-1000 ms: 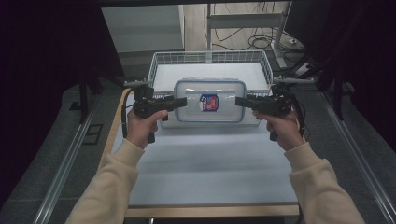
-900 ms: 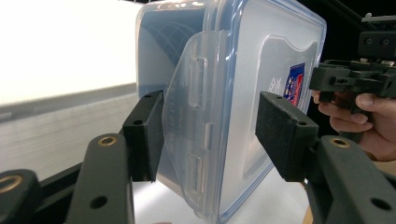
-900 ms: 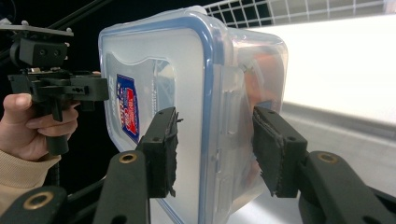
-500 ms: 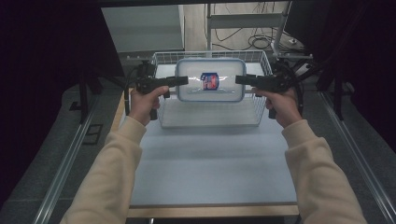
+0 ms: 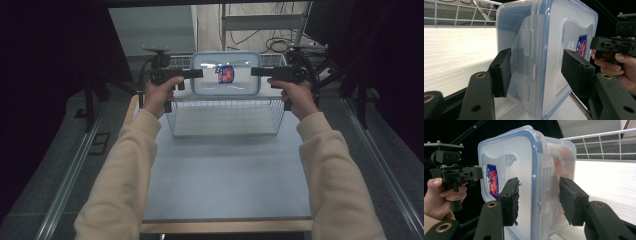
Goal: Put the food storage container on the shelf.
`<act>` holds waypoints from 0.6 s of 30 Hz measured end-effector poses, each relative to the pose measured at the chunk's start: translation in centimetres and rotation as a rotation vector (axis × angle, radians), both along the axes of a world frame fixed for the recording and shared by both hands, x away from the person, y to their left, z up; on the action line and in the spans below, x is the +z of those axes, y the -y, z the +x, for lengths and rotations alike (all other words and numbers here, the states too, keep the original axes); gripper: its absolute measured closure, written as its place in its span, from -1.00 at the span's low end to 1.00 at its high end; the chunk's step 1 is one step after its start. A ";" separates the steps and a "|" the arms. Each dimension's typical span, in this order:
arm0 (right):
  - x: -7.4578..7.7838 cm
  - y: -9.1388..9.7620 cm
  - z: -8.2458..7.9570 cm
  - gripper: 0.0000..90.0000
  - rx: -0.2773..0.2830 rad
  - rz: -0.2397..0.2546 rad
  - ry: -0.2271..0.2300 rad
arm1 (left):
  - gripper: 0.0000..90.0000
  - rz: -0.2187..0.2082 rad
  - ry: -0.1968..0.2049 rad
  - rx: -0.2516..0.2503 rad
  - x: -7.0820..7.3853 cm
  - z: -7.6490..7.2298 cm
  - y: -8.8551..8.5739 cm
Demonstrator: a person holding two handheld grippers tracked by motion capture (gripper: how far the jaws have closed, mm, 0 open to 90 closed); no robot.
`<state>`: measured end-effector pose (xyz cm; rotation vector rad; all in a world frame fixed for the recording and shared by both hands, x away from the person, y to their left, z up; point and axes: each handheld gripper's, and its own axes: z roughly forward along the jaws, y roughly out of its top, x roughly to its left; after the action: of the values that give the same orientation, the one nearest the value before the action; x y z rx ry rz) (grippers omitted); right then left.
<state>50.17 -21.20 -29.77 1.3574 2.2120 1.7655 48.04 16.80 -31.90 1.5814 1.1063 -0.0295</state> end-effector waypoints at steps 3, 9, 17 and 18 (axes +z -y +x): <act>0.1 -0.1 0.7 0.12 -0.010 0.002 -0.028 | -0.03 -0.022 -0.028 0.017 -0.1 0.4 0.0; 0.1 -0.8 1.3 0.04 -0.072 -0.079 -0.029 | -0.12 -0.032 -0.098 0.015 -0.5 1.8 0.4; -0.8 -0.8 1.9 0.08 -0.129 -0.054 -0.052 | -0.31 -0.127 -0.177 0.031 -2.1 3.8 0.2; -0.8 -0.8 1.8 0.08 -0.131 -0.055 -0.049 | -0.34 -0.130 -0.174 0.032 -2.2 3.9 0.2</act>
<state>52.02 -20.44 -30.57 1.5118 2.1231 1.6335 51.96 16.61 -34.10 1.4652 1.2391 -0.2173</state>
